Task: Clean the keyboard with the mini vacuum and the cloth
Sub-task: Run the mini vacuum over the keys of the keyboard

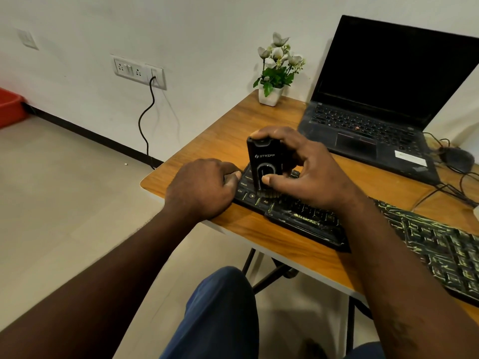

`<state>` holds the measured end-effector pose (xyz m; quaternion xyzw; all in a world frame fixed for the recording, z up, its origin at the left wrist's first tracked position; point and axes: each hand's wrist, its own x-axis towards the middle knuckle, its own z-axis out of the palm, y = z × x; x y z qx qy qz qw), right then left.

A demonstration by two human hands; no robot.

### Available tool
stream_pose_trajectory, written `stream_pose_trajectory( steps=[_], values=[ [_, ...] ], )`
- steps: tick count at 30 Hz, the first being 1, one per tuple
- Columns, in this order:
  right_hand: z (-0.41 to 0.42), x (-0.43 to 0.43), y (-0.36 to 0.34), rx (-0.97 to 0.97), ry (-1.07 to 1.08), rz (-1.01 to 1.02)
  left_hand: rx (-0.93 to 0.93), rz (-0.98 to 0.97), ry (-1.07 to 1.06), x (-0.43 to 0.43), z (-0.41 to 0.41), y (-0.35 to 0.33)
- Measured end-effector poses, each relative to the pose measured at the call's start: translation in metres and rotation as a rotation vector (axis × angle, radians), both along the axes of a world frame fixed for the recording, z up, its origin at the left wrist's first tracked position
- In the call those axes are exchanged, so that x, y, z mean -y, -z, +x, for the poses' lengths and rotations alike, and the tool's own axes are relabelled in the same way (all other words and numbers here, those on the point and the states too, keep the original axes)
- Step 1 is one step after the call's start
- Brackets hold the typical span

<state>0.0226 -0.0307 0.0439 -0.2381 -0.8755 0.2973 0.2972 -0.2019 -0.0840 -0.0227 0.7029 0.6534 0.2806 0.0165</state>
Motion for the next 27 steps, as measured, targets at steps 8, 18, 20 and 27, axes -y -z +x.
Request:
stream_pose_trajectory(
  steps=[8,18,20,27],
  values=[
    [-0.0017,0.0002,0.0001,-0.025,0.027,0.01,0.003,-0.01,0.002,-0.0041,-0.0016,0.004],
    [-0.0023,0.0044,-0.0024,-0.004,-0.082,-0.059,0.005,0.0,0.007,0.0011,0.0012,-0.0018],
    [-0.0036,0.0063,-0.0017,-0.003,-0.117,-0.071,0.01,-0.006,0.006,0.002,0.0023,-0.0028],
    [-0.0016,0.0047,-0.0027,-0.018,-0.113,-0.094,0.008,-0.002,0.0,0.0017,0.002,-0.0024]
  ],
)
